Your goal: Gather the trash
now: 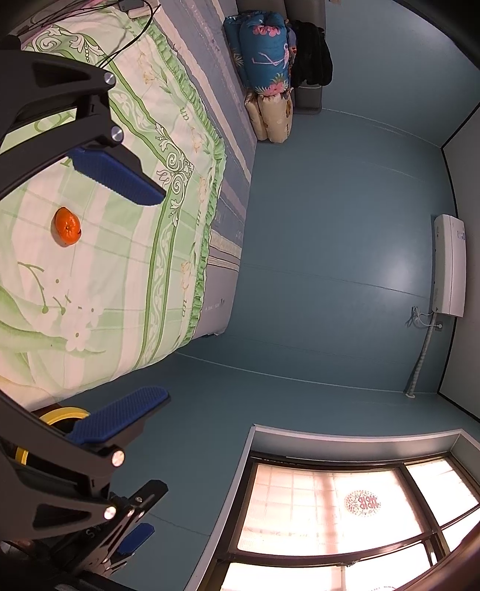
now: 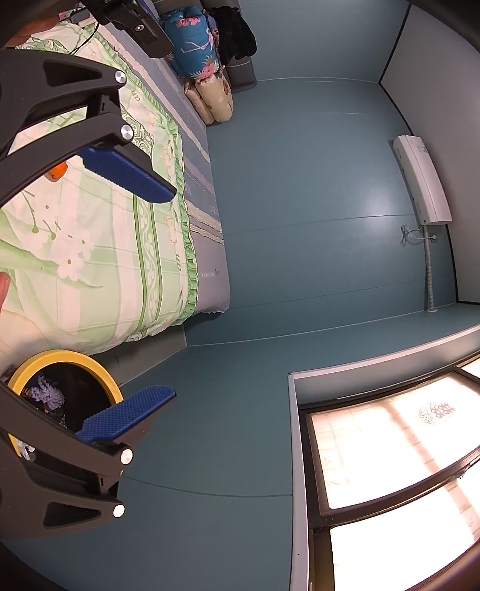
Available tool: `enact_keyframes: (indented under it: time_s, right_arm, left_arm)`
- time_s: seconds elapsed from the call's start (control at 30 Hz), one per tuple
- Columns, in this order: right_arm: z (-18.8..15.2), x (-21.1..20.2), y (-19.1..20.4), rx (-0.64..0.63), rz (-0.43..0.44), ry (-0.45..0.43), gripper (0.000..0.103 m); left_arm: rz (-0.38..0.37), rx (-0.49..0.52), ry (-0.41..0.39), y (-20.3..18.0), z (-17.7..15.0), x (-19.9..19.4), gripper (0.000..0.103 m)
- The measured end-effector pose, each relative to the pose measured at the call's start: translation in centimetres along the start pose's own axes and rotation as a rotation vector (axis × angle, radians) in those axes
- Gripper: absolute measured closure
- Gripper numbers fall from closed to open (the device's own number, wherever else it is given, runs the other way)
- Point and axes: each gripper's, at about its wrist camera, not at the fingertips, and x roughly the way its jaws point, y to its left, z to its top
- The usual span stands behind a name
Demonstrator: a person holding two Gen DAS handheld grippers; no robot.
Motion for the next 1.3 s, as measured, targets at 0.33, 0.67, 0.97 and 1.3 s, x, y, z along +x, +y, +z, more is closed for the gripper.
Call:
enact_keyframes:
  time_s: [0.33, 0.67, 0.97, 1.3]
  right_arm:
    - [-0.10, 0.22, -0.19, 0.012, -0.004, 0.013, 0.008]
    - [-0.23, 0.40, -0.26, 0.017, -0.011, 0.024, 0.008]
    - [-0.40, 0.62, -0.50, 0.025, -0.012, 0.035, 0.008]
    - [-0.44, 0.80, -0.78, 0.031, -0.016, 0.043, 0.008]
  left_arm:
    - [-0.004, 0.000, 0.008, -0.10, -0.20, 0.26, 0.008]
    - [-0.010, -0.002, 0.017, -0.05, -0.40, 0.49, 0.008]
    - [-0.017, 0.000, 0.032, -0.08, -0.61, 0.82, 0.008]
    - [-0.016, 0.003, 0.035, -0.06, -0.78, 0.91, 0.008]
